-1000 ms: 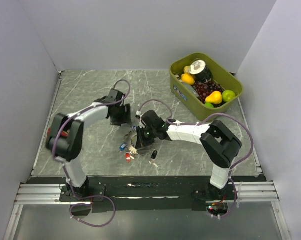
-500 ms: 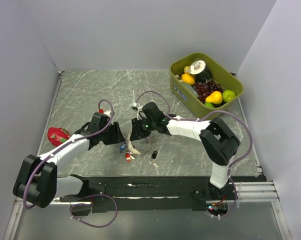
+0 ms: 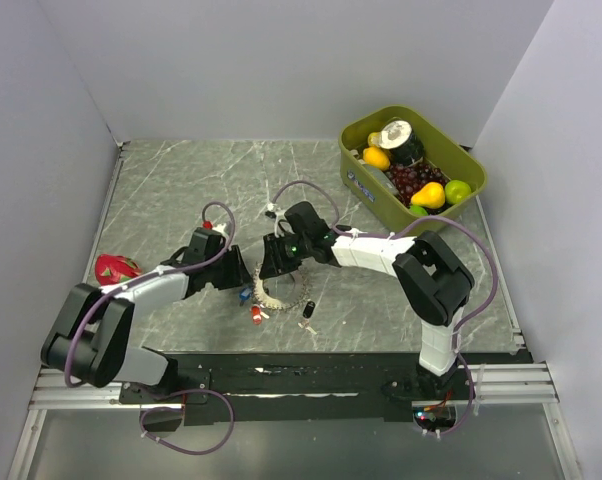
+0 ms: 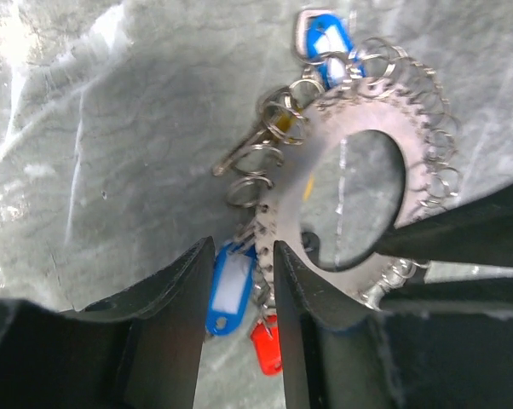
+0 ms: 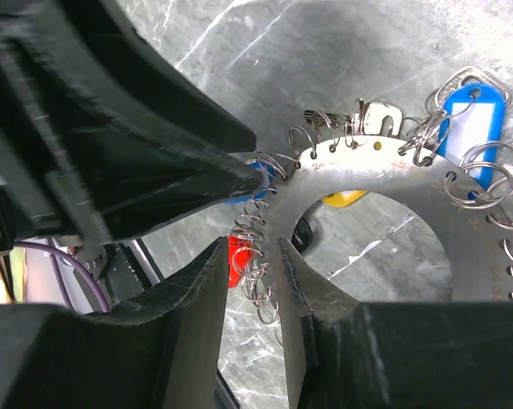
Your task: Put the keys on the keyring
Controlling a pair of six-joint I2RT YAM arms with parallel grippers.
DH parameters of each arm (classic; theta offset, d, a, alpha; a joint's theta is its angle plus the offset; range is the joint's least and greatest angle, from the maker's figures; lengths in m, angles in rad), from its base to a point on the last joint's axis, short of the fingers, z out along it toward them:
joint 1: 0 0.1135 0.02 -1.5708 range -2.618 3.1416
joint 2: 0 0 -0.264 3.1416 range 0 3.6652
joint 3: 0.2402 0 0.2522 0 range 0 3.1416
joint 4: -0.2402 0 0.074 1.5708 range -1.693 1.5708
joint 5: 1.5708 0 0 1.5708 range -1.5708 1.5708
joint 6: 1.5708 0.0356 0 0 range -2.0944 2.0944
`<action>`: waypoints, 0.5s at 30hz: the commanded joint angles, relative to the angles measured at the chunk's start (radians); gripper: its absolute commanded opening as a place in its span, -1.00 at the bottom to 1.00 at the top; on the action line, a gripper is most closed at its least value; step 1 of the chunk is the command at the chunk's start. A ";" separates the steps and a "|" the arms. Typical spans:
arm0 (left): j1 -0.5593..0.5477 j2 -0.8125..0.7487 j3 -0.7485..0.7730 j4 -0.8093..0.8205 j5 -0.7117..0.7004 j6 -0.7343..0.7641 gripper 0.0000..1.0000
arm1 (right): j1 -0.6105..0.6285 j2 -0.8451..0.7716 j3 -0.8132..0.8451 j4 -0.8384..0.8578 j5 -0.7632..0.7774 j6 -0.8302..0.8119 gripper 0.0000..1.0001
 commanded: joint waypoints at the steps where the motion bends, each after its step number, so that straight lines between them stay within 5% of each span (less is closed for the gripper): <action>1: 0.003 0.049 0.017 0.086 -0.005 0.015 -0.25 | -0.011 -0.028 0.000 0.024 -0.011 -0.009 -0.27; 3: 0.001 0.060 0.018 0.094 -0.011 0.022 -0.31 | -0.013 -0.030 0.000 0.022 -0.017 -0.010 -0.27; 7: 0.001 0.063 0.014 0.115 0.006 0.045 -0.80 | -0.019 -0.039 -0.024 0.044 -0.025 -0.012 -0.27; 10: 0.000 0.041 0.011 0.131 0.023 0.055 -0.98 | -0.025 -0.050 -0.046 0.059 -0.042 -0.015 -0.27; 15: -0.017 -0.035 0.038 0.083 -0.003 0.062 -0.98 | -0.034 -0.089 -0.067 0.073 -0.048 -0.026 -0.27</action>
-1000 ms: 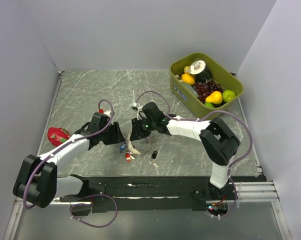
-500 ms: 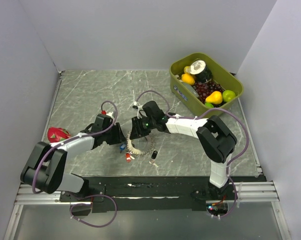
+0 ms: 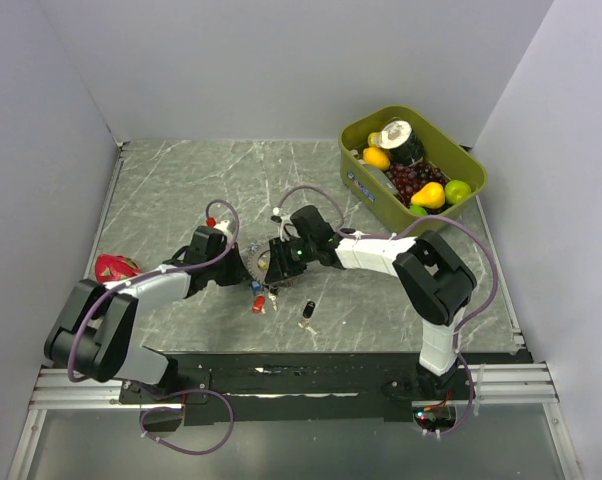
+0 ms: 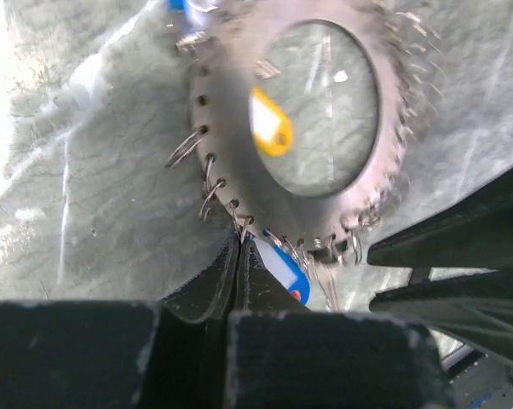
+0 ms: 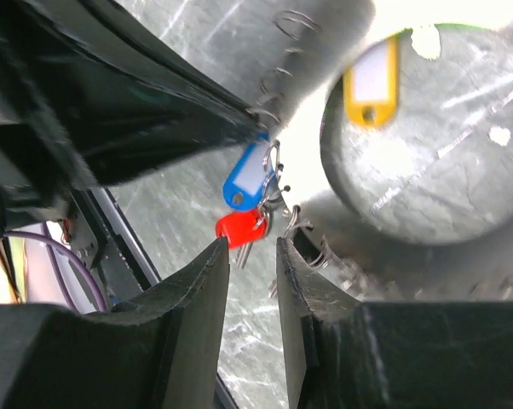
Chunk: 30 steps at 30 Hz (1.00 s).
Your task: Put the keys on the keyring
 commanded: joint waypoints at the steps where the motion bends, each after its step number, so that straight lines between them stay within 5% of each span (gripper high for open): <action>1: -0.016 -0.107 0.050 -0.020 -0.031 0.021 -0.98 | -0.016 -0.091 -0.016 0.048 -0.015 -0.032 -0.27; 7: -0.029 -0.155 0.235 -0.334 -0.077 0.073 -0.98 | -0.039 -0.177 -0.027 0.010 -0.006 -0.070 -0.25; 14: -0.072 -0.202 0.378 -0.519 -0.074 0.280 -0.98 | -0.048 -0.293 -0.033 -0.005 -0.024 -0.129 -0.08; 22: -0.087 -0.374 0.399 -0.516 0.065 0.499 -0.98 | -0.055 -0.465 -0.090 0.064 -0.041 -0.161 0.51; 30: -0.090 -0.554 0.381 -0.439 0.283 0.671 -0.98 | -0.055 -0.562 -0.099 0.147 -0.167 -0.159 0.44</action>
